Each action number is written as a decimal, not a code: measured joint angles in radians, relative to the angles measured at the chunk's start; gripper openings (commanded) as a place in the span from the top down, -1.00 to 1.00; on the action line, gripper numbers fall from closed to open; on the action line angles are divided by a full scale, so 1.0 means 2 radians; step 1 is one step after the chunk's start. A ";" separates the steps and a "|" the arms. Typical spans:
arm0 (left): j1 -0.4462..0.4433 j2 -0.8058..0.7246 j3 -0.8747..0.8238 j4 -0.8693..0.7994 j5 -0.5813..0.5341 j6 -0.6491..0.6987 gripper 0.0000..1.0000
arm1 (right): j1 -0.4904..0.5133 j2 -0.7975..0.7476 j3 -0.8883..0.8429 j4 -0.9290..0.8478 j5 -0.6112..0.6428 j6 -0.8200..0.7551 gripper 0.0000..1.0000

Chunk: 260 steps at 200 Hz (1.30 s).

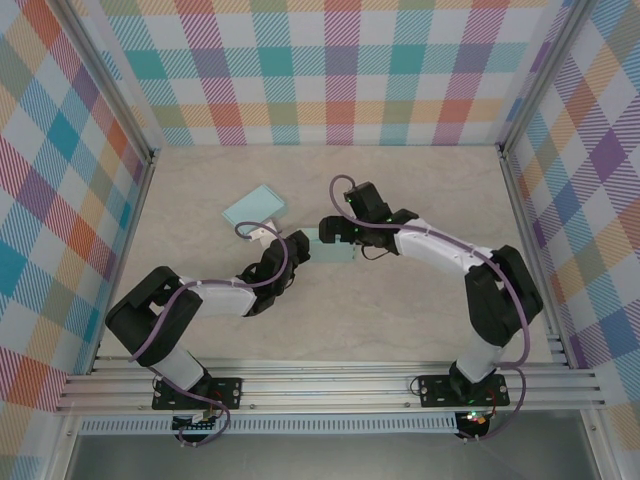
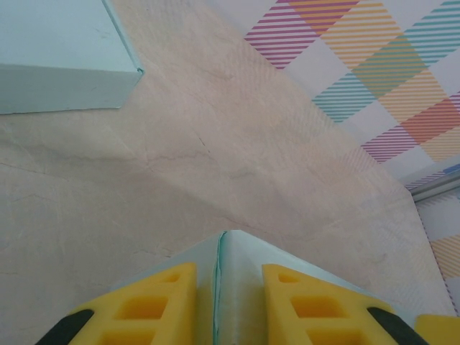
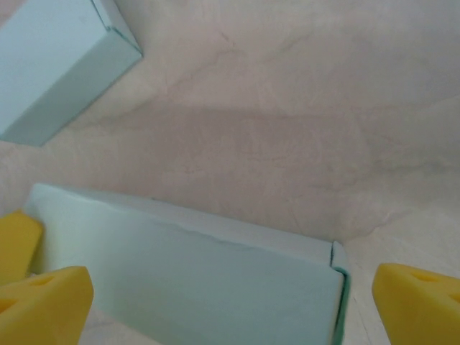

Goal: Fold the paper box

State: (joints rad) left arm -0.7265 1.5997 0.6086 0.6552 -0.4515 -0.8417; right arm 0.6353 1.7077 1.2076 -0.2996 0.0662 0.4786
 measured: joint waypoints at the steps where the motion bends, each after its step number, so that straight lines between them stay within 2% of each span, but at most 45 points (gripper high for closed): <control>1: 0.000 0.000 0.000 0.000 0.000 0.000 0.48 | 0.000 0.000 0.000 -0.001 0.000 0.000 -0.97; 16: 0.000 0.000 0.001 -0.003 -0.001 0.000 0.48 | 0.000 0.007 -0.001 -0.004 -0.004 0.000 -0.92; 41: -0.003 0.000 0.002 -0.006 -0.005 0.000 0.54 | -0.002 0.007 -0.007 0.008 -0.006 0.001 -0.64; 64: -0.003 0.000 0.002 -0.008 -0.007 -0.002 0.58 | -0.014 -0.004 -0.036 0.046 -0.019 0.005 -0.48; 93: -0.005 0.000 0.003 -0.010 -0.012 -0.003 0.66 | -0.029 -0.024 -0.082 0.103 -0.045 0.011 -0.16; 137: -0.006 0.001 0.004 -0.012 -0.014 -0.004 0.80 | -0.076 -0.043 -0.162 0.222 -0.143 0.037 0.26; 159: -0.006 0.001 0.004 -0.012 -0.015 -0.004 1.00 | -0.101 -0.043 -0.195 0.285 -0.194 0.066 0.47; 198: -0.006 0.000 0.003 -0.011 -0.014 -0.006 1.00 | -0.127 -0.028 -0.229 0.381 -0.249 0.107 0.88; 229: -0.004 0.000 -0.009 0.012 -0.006 -0.008 1.00 | -0.136 -0.017 -0.247 0.441 -0.267 0.126 0.93; 260: 0.003 -0.006 -0.026 0.038 0.014 -0.004 1.00 | -0.137 -0.012 -0.248 0.454 -0.270 0.131 0.92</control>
State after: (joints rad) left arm -0.7212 1.5887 0.5575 0.7307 -0.4225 -0.8501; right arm 0.3622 1.6836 0.7113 0.6090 -0.4736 0.7414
